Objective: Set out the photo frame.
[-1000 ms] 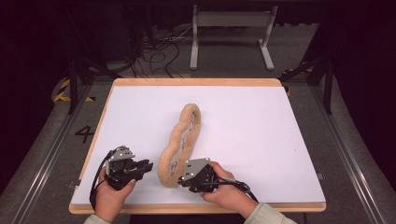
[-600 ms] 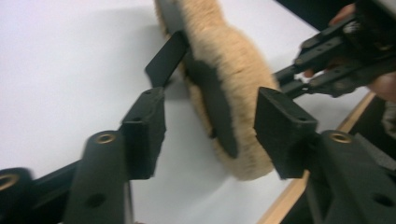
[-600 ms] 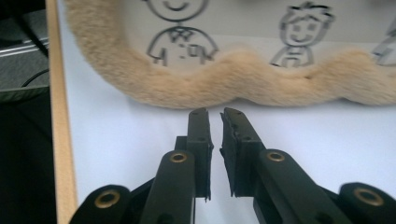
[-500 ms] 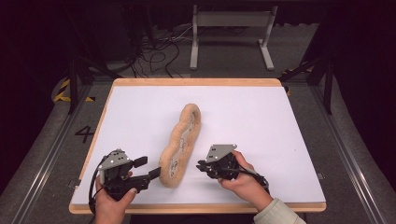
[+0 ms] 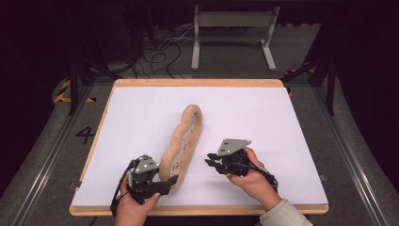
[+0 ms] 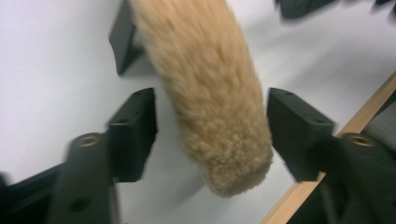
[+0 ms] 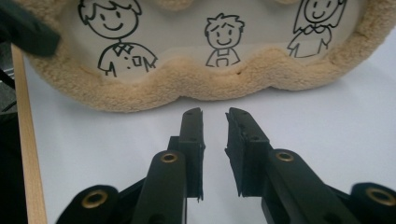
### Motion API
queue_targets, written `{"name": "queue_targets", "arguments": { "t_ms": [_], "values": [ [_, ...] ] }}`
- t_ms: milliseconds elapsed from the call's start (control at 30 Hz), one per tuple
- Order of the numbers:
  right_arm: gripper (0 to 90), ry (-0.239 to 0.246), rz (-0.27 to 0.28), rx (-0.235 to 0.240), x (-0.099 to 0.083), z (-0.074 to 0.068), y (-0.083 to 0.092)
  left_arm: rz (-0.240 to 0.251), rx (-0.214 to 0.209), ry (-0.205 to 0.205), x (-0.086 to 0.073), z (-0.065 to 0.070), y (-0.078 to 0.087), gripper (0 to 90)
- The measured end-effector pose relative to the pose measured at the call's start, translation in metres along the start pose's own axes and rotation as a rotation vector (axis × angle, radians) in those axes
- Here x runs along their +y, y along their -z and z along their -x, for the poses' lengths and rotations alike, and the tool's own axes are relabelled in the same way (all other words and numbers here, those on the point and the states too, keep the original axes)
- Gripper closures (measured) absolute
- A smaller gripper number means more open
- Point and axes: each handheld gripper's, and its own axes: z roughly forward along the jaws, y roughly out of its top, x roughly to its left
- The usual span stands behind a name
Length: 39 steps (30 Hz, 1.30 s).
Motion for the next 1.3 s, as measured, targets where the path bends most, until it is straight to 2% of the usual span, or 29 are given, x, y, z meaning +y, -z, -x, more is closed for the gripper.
{"name": "queue_targets", "arguments": {
  "t_ms": [67, 167, 300, 400, 500, 533, 567, 633, 733, 800, 833, 933, 1000, 1033, 1067, 1100, 1133, 1267, 1300],
  "values": [
    [75.3, -0.016, 0.002, -0.001, -0.001, 0.002, 0.001, -0.04, -0.007, 0.006, -0.001, 0.003, -0.008, 44.8],
    [74.9, -0.022, 0.007, -0.001, -0.002, 0.004, 0.002, -0.048, -0.019, 0.019, -0.002, 0.002, -0.012, 53.7],
    [74.2, -0.027, 0.005, 0.001, -0.002, 0.004, 0.001, -0.046, -0.028, 0.036, -0.003, 0.0, -0.011, 56.3],
    [73.6, -0.033, 0.006, 0.002, -0.003, 0.005, 0.002, -0.043, -0.013, 0.037, -0.004, -0.002, -0.009, 58.7],
    [71.4, -0.044, 0.025, 0.004, -0.001, 0.008, 0.004, -0.042, -0.015, 0.057, -0.005, -0.006, -0.007, 62.4],
    [70.5, -0.044, 0.03, -0.005, 0.0, 0.01, 0.005, -0.043, -0.019, 0.07, -0.006, -0.01, -0.005, 63.5],
    [69.7, -0.048, 0.036, -0.011, 0.002, 0.012, 0.007, -0.039, -0.026, 0.1, -0.008, -0.014, -0.003, 64.3],
    [67.5, -0.06, 0.048, -0.015, 0.006, 0.018, 0.01, -0.03, -0.019, 0.099, -0.008, -0.017, -0.002, 65.6],
    [67.1, -0.069, 0.078, -0.045, 0.016, 0.033, 0.016, -0.041, -0.029, 0.105, -0.009, -0.02, -0.001, 66.3],
    [66.5, -0.078, 0.08, -0.044, 0.019, 0.038, 0.016, -0.042, -0.029, 0.095, -0.009, -0.022, 0.0, 66.3],
    [65.9, -0.095, 0.069, -0.043, 0.024, 0.048, 0.015, -0.043, -0.032, 0.088, -0.009, -0.025, 0.001, 66.6],
    [65.4, -0.136, 0.078, -0.011, 0.028, 0.063, 0.011, -0.047, -0.053, 0.096, -0.01, -0.031, 0.003, 67.0],
    [63.9, -0.164, 0.077, 0.005, 0.031, 0.074, 0.006, -0.052, -0.063, 0.084, -0.01, -0.034, 0.004, 67.1],
    [62.0, -0.161, 0.096, 0.004, 0.032, 0.078, 0.003, -0.058, -0.07, 0.084, -0.01, -0.034, 0.004, 67.1],
    [62.0, -0.161, 0.096, 0.004, 0.032, 0.078, 0.003, -0.058, -0.07, 0.084, -0.01, -0.034, 0.004, 67.1],
    [60.1, -0.16, 0.098, 0.0, 0.035, 0.087, -0.003, -0.054, -0.07, 0.069, -0.01, -0.038, 0.005, 67.2],
    [60.1, -0.16, 0.098, 0.0, 0.035, 0.087, -0.003, -0.054, -0.07, 0.069, -0.01, -0.038, 0.005, 67.2],
    [54.5, -0.138, 0.061, -0.059, 0.041, 0.102, -0.018, -0.064, -0.091, 0.071, -0.011, -0.042, 0.007, 67.2],
    [53.5, -0.142, 0.06, -0.065, 0.042, 0.107, -0.022, -0.058, -0.092, 0.054, -0.011, -0.044, 0.006, 67.2]
  ]
}}
